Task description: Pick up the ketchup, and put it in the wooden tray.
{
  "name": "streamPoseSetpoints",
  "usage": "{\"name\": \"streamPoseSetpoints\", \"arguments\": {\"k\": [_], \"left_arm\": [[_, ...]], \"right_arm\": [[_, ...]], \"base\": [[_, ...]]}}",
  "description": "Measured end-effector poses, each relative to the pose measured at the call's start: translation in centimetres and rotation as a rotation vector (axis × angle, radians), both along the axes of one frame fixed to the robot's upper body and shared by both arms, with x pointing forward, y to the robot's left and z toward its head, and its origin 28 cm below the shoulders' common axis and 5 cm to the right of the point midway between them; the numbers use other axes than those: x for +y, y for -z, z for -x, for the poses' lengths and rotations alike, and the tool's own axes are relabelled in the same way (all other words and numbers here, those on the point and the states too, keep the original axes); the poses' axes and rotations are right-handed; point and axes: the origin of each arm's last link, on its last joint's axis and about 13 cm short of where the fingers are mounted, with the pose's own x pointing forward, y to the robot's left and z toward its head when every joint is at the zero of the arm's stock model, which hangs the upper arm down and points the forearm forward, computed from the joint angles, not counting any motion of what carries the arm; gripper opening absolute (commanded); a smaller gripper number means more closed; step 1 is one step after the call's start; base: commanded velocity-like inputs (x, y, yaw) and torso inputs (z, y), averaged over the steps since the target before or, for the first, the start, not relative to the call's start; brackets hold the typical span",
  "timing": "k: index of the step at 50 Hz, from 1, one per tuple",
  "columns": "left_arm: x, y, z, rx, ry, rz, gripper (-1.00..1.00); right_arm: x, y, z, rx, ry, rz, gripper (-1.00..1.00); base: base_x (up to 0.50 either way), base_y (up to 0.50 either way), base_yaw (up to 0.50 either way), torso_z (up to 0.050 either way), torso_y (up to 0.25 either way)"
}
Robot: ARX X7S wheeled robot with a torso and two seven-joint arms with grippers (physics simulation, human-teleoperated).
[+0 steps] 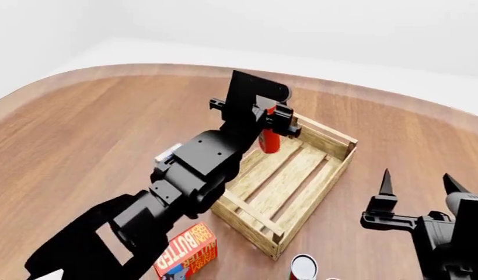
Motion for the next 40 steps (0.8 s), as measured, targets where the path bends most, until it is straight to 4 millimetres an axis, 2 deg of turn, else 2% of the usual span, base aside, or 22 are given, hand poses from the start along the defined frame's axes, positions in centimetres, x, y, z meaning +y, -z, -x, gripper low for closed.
{"name": "streamPoseSetpoints", "arguments": {"k": [16,40], "left_arm": [[-1.4,-0.5,0.5,-0.030,-0.003,0.005,-1.00],[-2.1,-3.4,0.4,-0.103,-0.026,0.028,-1.00]], "right_arm": [[0.0,0.3,0.2,-0.002,0.051,-0.010,1.00],[0.1,0.3,0.1,-0.008,0.082,-0.014,1.00]], "base": [[0.00,0.00,0.00,0.000,-0.117],[0.00,0.00,0.00,0.000,-0.118]]}}
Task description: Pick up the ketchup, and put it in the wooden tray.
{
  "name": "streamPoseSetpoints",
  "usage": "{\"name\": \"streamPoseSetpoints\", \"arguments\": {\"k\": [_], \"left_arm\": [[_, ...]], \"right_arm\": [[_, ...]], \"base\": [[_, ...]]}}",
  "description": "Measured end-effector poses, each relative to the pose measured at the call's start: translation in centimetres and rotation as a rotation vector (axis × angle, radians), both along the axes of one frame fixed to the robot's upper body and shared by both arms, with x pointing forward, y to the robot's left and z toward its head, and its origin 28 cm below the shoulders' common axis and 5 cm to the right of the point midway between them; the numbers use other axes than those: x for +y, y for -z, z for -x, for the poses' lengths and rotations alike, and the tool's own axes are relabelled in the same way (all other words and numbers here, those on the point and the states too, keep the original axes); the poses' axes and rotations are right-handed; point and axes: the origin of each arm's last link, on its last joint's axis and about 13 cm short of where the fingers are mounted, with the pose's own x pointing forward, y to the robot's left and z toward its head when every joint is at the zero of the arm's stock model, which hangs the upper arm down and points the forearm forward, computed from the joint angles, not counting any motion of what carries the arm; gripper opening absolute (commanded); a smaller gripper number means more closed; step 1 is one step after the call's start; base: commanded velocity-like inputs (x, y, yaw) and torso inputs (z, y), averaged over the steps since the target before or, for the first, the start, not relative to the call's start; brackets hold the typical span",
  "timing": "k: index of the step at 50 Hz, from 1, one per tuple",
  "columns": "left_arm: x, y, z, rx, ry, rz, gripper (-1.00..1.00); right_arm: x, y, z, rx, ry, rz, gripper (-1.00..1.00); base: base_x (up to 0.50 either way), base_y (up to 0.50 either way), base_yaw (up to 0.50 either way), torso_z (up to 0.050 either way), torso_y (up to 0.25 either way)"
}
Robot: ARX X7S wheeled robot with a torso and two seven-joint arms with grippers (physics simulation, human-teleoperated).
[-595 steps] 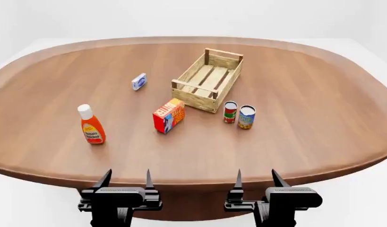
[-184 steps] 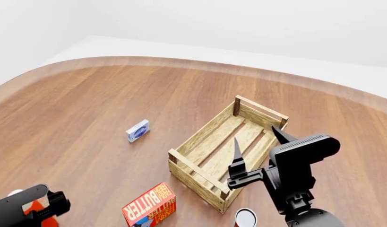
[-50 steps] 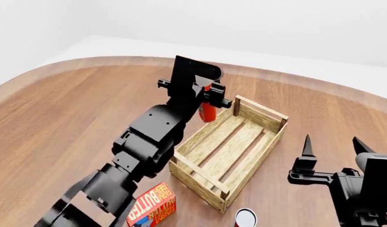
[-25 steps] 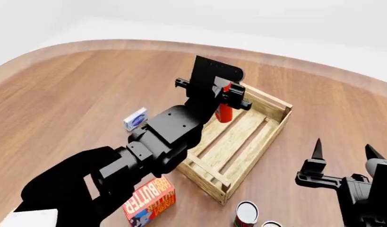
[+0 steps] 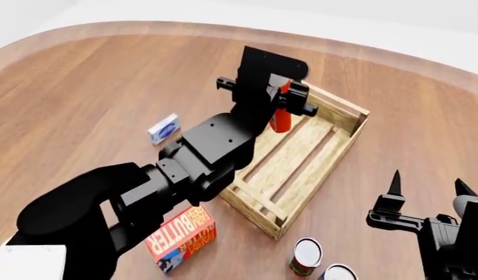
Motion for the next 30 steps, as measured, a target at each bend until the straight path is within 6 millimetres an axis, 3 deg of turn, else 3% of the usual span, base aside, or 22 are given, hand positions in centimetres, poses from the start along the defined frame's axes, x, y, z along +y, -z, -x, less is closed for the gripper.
{"name": "streamPoseSetpoints", "arguments": {"k": [30], "left_arm": [[-0.1,-1.2,-0.1,-0.047,0.005,-0.044,-1.00]], "right_arm": [[0.0,0.0,0.0,-0.008,0.018,-0.003,1.00]], "base": [[0.00,0.00,0.00,0.000,-0.104]]}}
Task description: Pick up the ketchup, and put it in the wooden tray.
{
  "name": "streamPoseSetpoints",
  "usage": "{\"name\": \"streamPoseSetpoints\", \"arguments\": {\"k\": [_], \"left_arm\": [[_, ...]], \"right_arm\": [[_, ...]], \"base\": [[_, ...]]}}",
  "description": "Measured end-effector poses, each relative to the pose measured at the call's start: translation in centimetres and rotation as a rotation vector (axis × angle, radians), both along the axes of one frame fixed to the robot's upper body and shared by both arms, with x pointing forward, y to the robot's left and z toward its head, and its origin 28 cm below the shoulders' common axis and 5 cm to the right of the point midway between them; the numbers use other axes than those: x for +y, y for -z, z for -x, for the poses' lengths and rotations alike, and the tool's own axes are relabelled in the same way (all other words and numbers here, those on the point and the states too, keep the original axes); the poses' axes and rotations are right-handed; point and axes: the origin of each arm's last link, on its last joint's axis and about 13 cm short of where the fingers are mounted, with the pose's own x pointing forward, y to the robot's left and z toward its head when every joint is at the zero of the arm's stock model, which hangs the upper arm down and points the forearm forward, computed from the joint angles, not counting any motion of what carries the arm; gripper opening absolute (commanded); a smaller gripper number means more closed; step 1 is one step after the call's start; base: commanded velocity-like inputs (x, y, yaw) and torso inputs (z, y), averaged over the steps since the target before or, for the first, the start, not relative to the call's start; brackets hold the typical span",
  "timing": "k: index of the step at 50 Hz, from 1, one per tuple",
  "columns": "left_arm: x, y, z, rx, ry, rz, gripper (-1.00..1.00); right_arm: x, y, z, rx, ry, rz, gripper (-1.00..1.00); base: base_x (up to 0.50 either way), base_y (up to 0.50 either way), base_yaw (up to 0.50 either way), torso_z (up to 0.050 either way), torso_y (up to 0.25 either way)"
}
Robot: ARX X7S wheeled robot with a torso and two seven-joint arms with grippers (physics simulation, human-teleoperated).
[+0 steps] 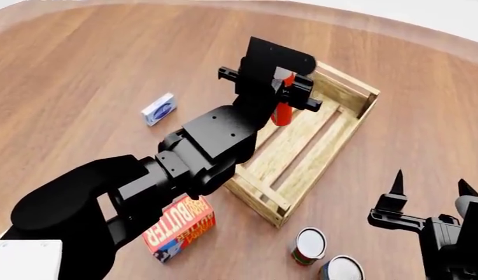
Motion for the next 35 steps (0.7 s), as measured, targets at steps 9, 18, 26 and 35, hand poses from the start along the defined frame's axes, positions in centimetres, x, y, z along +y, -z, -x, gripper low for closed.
{"name": "streamPoseSetpoints", "arguments": {"k": [9,18,26,35], "left_arm": [[-0.07,-0.26,0.03,-0.008,0.004,-0.006,-1.00],[-0.12,-0.53,0.04,-0.015,0.005,-0.002,-1.00],[-0.11,-0.40,0.04,-0.019,0.001,-0.008,-1.00],[-0.08,0.26,0.12,-0.015,-0.006,-0.025,-1.00]], "right_arm": [[0.00,0.00,-0.01,-0.003,0.002,0.000,1.00],[0.00,0.01,-0.01,-0.006,0.003,0.000,1.00],[0.00,0.01,-0.02,-0.010,0.007,0.000,1.00],[0.01,0.01,-0.02,-0.012,0.016,-0.002,1.00]], "base": [[0.00,0.00,0.00,0.000,-0.099],[0.00,0.00,0.00,0.000,-0.006],[0.00,0.00,0.00,0.000,0.000],[0.00,0.00,0.00,0.000,0.000]]}}
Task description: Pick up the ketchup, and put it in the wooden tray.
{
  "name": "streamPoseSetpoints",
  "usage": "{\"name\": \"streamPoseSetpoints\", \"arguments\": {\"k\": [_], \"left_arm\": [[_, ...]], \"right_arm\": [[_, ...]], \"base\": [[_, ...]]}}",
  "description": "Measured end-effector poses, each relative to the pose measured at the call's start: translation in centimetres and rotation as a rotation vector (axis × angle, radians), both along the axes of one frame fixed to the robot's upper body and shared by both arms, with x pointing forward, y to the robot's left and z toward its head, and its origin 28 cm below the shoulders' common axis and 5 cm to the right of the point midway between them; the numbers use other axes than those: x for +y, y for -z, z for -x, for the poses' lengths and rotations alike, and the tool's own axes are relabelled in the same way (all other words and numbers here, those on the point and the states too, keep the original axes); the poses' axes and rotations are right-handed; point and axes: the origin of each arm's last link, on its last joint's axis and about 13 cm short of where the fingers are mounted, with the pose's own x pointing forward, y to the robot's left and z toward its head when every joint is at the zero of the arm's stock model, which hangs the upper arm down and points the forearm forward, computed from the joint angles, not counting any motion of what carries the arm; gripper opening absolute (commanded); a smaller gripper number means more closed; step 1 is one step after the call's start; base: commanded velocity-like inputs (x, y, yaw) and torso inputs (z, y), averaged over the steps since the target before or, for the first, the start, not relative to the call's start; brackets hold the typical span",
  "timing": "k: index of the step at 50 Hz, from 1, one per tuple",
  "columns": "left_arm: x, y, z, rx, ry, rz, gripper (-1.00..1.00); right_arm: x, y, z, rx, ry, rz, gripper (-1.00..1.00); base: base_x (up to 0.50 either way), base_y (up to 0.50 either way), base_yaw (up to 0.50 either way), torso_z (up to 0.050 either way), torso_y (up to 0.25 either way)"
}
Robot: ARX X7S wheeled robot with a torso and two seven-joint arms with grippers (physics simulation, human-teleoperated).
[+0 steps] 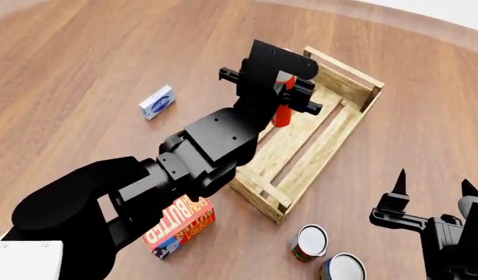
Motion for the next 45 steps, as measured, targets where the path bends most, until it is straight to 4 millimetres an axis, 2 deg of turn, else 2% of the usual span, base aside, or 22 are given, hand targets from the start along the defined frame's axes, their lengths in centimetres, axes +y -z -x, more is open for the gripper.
{"name": "streamPoseSetpoints", "arguments": {"k": [45], "left_arm": [[0.4,2.5,0.2,0.043,-0.026,-0.045,-1.00]], "right_arm": [[0.0,0.0,0.0,0.008,0.042,-0.013,1.00]], "base": [[0.00,0.00,0.00,0.000,0.000]]}}
